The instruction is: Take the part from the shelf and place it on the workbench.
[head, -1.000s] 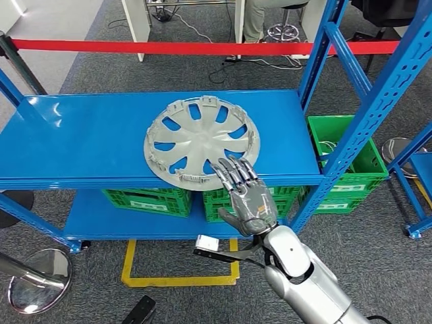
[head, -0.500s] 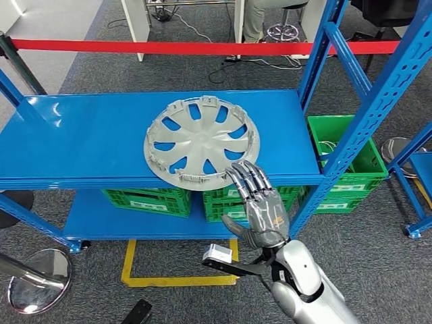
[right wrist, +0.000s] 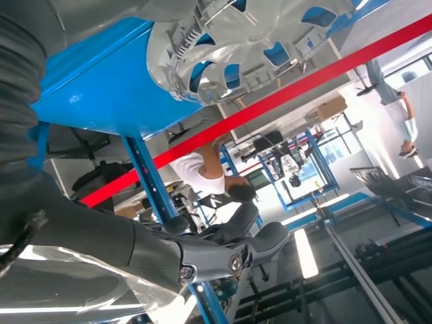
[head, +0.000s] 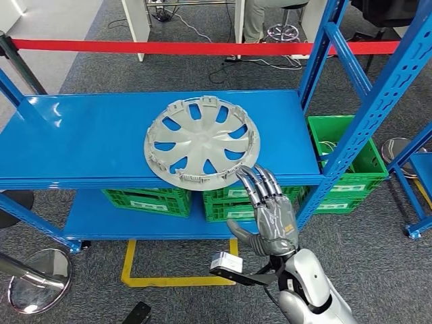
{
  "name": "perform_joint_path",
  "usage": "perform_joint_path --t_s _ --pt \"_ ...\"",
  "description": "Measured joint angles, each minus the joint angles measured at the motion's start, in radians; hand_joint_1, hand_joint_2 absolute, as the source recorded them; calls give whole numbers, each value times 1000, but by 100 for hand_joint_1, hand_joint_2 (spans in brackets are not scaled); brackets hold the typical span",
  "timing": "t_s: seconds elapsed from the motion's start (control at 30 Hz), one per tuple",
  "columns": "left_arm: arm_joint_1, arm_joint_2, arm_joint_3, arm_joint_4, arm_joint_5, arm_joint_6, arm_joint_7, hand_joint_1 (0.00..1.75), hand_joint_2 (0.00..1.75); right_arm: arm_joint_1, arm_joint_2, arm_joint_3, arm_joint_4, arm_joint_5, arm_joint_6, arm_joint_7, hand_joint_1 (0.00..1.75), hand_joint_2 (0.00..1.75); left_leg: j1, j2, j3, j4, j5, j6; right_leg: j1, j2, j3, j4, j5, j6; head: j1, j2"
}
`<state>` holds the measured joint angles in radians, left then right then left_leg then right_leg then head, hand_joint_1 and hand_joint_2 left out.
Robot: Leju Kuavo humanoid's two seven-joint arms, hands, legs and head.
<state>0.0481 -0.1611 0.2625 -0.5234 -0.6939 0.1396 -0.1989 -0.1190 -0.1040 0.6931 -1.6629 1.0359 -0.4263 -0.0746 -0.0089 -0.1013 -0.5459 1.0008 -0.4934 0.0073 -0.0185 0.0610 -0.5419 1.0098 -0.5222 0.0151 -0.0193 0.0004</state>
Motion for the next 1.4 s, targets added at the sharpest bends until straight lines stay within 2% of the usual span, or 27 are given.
perform_joint_path --t_s 1.4 --pt "1 -6 0 11 -14 52 -9 0 0 8 -1 2 -4 -27 -7 -16 0 175 0 0 0 0 0 0 0 0 0 0 0 0 0 0"
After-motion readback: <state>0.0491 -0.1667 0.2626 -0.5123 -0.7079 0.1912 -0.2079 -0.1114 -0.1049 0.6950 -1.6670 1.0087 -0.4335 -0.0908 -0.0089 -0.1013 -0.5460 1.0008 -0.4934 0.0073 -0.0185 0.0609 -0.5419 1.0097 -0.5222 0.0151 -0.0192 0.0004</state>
